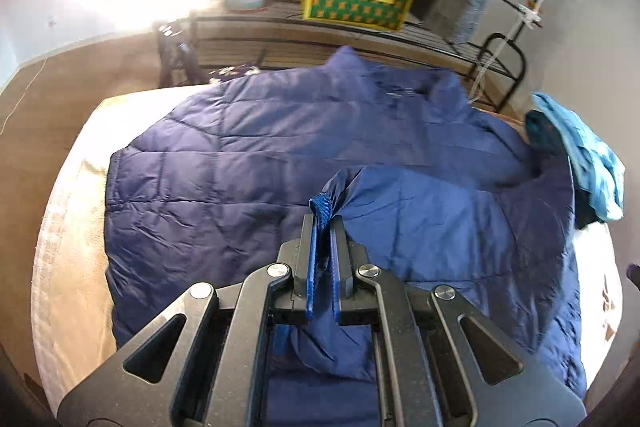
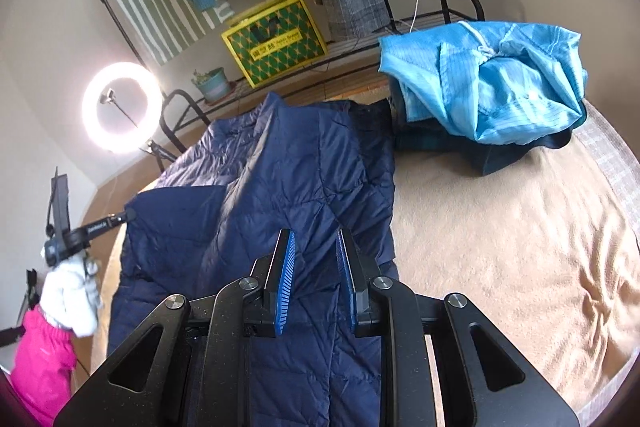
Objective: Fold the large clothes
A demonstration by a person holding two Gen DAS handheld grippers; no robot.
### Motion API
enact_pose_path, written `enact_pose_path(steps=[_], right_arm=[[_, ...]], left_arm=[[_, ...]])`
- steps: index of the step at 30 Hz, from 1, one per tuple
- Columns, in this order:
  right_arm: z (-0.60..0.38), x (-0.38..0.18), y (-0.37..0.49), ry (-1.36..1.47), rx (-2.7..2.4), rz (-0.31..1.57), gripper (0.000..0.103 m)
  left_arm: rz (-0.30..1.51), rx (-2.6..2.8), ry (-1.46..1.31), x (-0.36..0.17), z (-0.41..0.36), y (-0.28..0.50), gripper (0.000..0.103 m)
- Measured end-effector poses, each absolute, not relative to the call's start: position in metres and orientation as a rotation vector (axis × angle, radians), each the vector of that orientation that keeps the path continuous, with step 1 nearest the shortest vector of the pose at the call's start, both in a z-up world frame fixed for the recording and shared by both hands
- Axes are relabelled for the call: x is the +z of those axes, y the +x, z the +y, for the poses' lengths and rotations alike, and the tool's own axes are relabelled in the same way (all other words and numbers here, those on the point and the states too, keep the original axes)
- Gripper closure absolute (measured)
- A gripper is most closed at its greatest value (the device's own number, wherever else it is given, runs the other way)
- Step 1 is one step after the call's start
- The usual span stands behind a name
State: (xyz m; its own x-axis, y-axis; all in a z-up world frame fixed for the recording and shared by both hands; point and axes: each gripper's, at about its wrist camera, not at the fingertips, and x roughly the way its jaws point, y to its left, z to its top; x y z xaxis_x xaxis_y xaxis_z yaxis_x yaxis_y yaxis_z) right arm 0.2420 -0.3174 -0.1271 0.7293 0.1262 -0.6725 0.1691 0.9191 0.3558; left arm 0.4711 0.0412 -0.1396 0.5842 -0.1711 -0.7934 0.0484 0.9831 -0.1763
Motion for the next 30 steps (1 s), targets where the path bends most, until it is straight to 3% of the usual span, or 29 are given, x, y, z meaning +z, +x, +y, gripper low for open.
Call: enact_pose_path(steps=[25, 27, 28, 30], right_arm=[[-0.282, -0.149, 0.265, 0.306, -0.027, 0.854, 0.083], [-0.279, -0.148, 0.265, 0.297, -0.023, 0.853, 0.083], [-0.278, -0.147, 0.265, 0.292, -0.021, 0.852, 0.083], [-0.276, -0.145, 0.264, 0.282, -0.019, 0.846, 0.083]], left_arm=[[1.022, -0.011, -0.145, -0.197, 0.075, 0.525, 0.099], [1.023, 0.005, -0.129, -0.195, 0.075, 0.522, 0.089], [1.025, 0.018, -0.122, -0.193, 0.075, 0.521, 0.077], [1.009, 0.009, -0.126, -0.187, 0.077, 0.516, 0.064]])
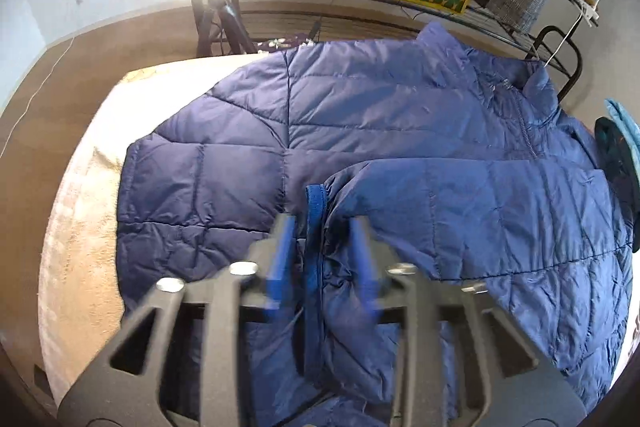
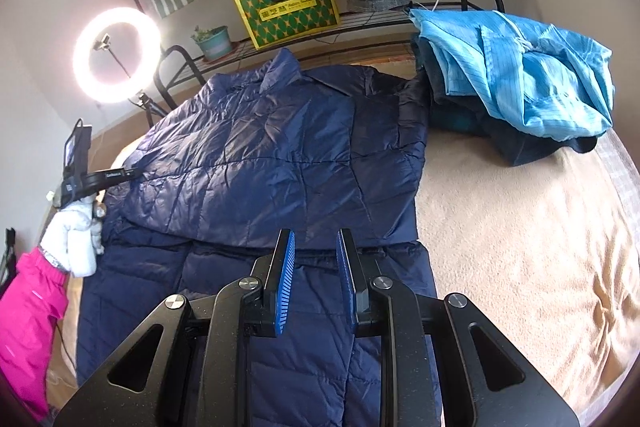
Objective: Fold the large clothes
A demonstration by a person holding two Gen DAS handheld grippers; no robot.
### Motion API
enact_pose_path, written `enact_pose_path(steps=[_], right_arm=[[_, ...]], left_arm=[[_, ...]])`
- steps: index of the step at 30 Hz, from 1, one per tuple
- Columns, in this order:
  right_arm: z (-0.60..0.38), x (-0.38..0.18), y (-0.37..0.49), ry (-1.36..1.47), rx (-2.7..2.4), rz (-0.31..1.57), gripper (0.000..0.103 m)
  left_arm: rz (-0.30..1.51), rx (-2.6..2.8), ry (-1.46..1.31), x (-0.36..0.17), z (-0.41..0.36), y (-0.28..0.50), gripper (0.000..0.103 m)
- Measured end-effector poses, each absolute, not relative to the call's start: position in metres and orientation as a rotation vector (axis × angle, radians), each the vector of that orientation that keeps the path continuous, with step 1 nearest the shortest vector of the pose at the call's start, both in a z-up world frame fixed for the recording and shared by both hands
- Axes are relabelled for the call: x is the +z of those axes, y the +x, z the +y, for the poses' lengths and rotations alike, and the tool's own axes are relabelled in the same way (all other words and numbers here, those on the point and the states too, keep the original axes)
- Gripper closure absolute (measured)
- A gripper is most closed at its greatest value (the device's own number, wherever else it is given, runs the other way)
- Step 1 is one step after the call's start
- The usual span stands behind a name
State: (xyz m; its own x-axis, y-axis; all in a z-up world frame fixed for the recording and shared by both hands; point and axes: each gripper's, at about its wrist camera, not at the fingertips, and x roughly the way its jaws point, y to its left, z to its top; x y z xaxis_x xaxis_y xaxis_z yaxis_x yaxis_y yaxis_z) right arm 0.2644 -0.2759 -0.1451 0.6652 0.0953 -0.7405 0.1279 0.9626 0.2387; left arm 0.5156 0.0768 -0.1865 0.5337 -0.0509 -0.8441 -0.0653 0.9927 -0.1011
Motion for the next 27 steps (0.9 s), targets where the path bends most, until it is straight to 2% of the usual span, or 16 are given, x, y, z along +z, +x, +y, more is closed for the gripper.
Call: enact_pose_path(steps=[10, 12, 16, 20, 25, 27], right_arm=[[-0.257, -0.126, 0.260, 0.249, -0.001, 0.793, 0.082], [-0.253, -0.121, 0.257, 0.231, 0.002, 0.778, 0.068], [-0.246, -0.111, 0.247, 0.186, -0.010, 0.752, 0.064], [-0.241, -0.101, 0.236, 0.154, -0.034, 0.725, 0.049], [-0.235, -0.088, 0.220, 0.129, -0.053, 0.691, 0.046], [-0.231, -0.082, 0.210, 0.103, -0.079, 0.667, 0.036]], left_arm=[[0.912, -0.044, -0.127, -0.129, 0.096, 0.460, 0.064], [0.895, -0.051, -0.128, -0.118, 0.101, 0.445, 0.064], [0.869, -0.064, -0.132, -0.096, 0.113, 0.410, 0.064], [0.844, -0.067, -0.111, -0.078, 0.119, 0.374, 0.064], [0.810, -0.073, -0.114, -0.056, 0.127, 0.328, 0.064], [0.799, -0.076, -0.115, -0.048, 0.128, 0.309, 0.064]])
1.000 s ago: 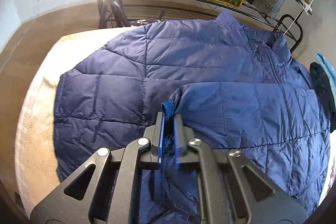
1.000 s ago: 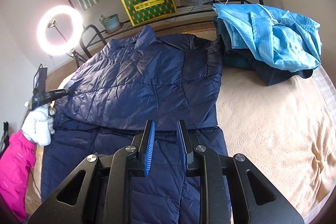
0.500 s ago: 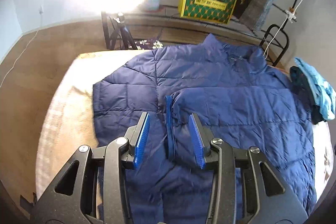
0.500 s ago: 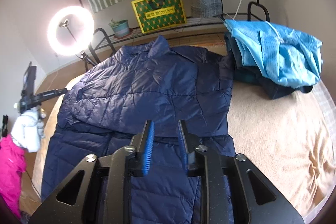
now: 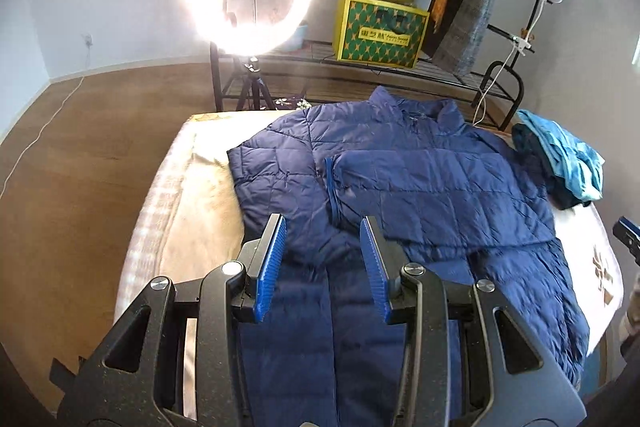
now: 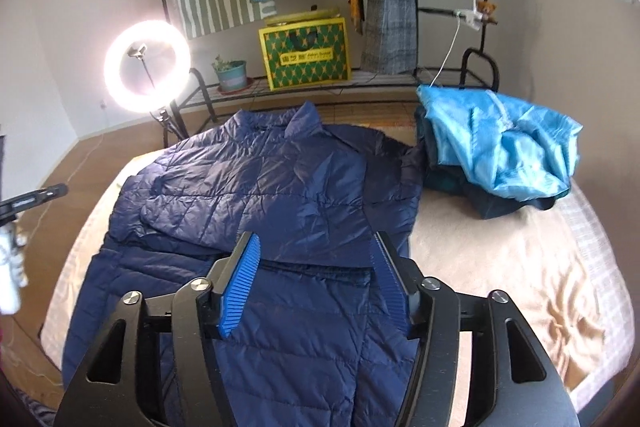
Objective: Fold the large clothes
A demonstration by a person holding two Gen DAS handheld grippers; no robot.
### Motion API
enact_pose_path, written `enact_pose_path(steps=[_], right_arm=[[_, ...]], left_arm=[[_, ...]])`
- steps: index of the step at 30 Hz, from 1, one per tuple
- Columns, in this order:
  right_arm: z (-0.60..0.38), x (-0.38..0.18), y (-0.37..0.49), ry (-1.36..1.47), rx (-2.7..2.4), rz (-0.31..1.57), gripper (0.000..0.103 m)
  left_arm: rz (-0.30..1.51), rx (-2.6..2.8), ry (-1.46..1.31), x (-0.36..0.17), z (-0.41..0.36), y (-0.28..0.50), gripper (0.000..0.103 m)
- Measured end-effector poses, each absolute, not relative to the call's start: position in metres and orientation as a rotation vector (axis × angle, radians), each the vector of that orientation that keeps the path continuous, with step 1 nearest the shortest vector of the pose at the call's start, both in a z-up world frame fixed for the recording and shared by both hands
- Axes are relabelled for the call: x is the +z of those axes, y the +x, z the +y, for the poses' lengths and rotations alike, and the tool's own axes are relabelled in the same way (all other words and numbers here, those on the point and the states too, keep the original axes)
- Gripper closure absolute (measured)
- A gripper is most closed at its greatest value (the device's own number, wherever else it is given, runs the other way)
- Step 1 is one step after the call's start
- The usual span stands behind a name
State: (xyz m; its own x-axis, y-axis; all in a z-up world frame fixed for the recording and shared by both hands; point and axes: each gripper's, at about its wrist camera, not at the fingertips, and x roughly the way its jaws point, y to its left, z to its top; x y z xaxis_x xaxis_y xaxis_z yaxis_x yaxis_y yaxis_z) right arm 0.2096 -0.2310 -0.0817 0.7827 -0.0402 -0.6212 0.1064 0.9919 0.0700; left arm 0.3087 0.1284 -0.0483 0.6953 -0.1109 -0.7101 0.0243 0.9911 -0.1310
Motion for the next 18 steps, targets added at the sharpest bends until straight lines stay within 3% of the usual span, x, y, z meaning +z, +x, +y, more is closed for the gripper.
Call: enact_pose_path(steps=[5, 7, 18], right_arm=[[-0.222, -0.069, 0.186, 0.052, -0.111, 0.621, 0.029], [-0.218, -0.065, 0.176, 0.032, -0.118, 0.602, 0.022], [-0.193, -0.074, 0.130, -0.084, -0.113, 0.568, 0.022]], left_arm=[[0.771, -0.085, -0.133, -0.036, 0.131, 0.262, 0.050], [0.759, -0.085, -0.123, -0.034, 0.131, 0.242, 0.050], [0.806, -0.111, -0.120, -0.062, 0.132, 0.174, 0.049]])
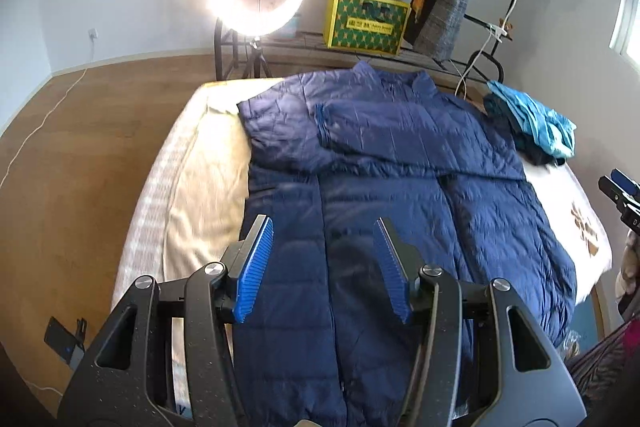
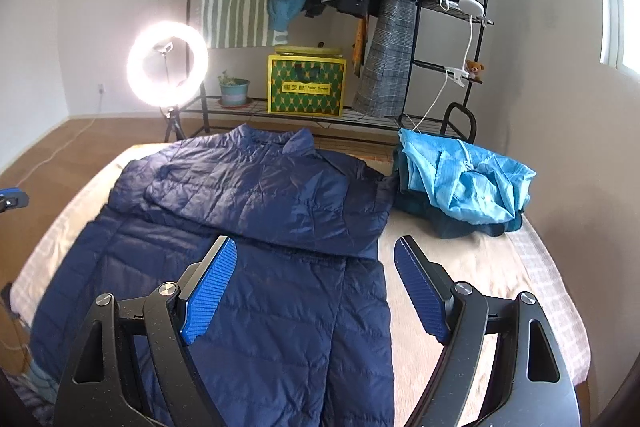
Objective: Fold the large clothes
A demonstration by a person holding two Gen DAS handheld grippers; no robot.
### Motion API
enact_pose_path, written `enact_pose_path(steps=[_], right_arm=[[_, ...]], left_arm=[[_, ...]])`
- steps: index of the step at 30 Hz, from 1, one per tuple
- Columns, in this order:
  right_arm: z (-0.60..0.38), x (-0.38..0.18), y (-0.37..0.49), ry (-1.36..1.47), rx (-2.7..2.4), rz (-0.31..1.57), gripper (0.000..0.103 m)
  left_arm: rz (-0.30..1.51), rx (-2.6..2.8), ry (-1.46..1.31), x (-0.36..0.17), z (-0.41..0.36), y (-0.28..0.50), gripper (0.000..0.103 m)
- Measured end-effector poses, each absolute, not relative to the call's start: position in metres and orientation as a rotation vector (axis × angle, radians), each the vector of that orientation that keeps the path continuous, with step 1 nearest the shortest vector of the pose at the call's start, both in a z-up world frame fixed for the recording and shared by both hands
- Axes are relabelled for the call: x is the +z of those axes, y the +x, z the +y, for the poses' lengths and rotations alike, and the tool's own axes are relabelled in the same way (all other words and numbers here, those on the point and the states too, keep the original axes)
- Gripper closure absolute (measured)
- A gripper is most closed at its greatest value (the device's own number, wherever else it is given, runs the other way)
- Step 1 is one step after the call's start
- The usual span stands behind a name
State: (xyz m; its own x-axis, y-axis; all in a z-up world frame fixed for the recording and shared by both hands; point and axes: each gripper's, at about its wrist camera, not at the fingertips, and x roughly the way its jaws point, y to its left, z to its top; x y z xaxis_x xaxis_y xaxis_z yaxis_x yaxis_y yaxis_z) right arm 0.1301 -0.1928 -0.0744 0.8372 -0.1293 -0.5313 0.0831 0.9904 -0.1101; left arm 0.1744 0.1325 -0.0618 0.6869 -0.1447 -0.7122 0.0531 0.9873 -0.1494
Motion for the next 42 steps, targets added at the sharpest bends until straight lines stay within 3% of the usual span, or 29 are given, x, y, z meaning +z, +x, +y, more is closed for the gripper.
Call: enact_pose_path(steps=[14, 18, 22, 29, 42], right_arm=[[-0.201, -0.119, 0.086, -0.040, -0.101, 0.586, 0.022], [-0.218, -0.130, 0.072, 0.002, -0.055, 0.623, 0.022], [-0.238, -0.147, 0.059, 0.008, -0.060, 0.696, 0.022], [-0.280, -0.188, 0.044, 0.182, 0.000, 0.888, 0.022], [-0.303, -0.235, 0.021, 0.386, 0.047, 1.006, 0.021]], left_arm=[[0.937, -0.221, -0.151, -0.109, 0.129, 0.131, 0.048], [0.971, -0.232, -0.164, -0.120, 0.143, 0.118, 0.037], [1.036, -0.227, -0.208, -0.140, 0.160, 0.109, 0.036], [1.149, -0.211, -0.414, -0.186, 0.201, 0.082, 0.036], [1.272, -0.223, -0.680, -0.233, 0.218, 0.066, 0.036]])
